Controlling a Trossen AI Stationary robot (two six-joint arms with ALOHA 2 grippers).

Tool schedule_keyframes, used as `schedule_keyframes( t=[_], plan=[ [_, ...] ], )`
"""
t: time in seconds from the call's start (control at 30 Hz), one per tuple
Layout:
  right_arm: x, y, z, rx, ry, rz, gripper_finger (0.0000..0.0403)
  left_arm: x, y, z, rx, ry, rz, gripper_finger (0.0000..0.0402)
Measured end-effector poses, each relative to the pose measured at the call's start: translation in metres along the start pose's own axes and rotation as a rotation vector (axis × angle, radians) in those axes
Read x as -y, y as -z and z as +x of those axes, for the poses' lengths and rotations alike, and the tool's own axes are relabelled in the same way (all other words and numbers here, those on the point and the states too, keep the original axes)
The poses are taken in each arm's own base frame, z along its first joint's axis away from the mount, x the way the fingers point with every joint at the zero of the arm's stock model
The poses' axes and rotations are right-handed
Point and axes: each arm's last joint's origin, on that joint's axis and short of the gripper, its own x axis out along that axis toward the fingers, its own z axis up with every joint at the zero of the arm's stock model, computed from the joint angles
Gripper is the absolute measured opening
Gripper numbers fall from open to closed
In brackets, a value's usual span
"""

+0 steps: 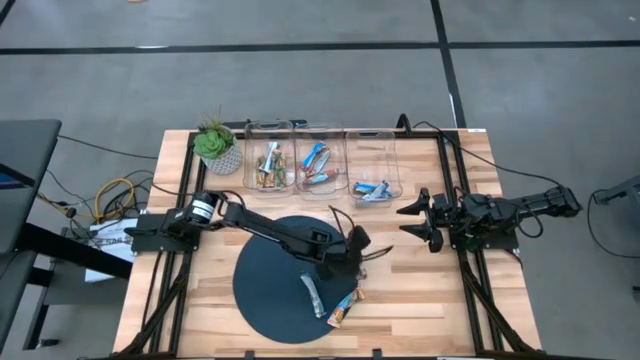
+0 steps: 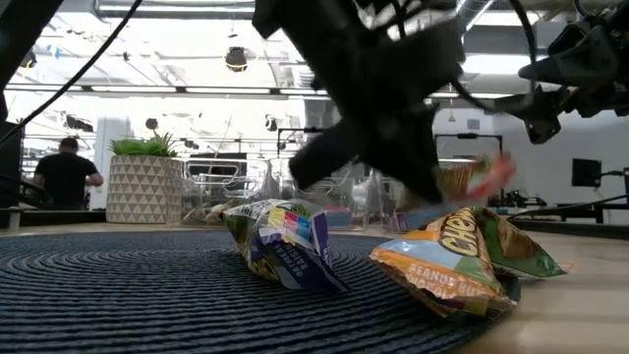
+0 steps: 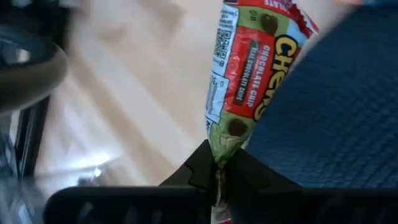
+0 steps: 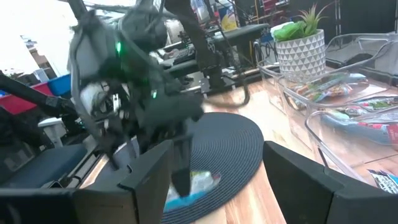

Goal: Pick and place Granola Bars by type
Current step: Put the red granola bar into the center transparent bin

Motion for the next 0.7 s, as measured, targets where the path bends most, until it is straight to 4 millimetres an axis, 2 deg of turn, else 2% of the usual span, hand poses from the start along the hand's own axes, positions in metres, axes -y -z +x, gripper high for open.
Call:
schedule_keyframes(
  t=[0.23,0.43,0.6,0.7],
  plan=[
    [0.0,0.0,0.0,0.0,0.0,0.0,0.0244,-0.035,0.013,-0.035,0.018,-0.059,-0.332,0.0028],
    [0.0,0.0,0.0,0.0,0.0,0.0,0.0244,-0.068,0.034,-0.072,0.031,-0.116,-0.617,0.0029],
    [0.0,0.0,0.0,0.0,0.0,0.0,0.0244,-0.095,0.067,-0.097,-0.011,-0.194,-0.802,0.0029],
    [0.0,0.0,0.0,0.0,0.0,0.0,0.0244,-0.108,0.094,-0.105,-0.077,-0.229,-0.894,0.0029]
  ],
)
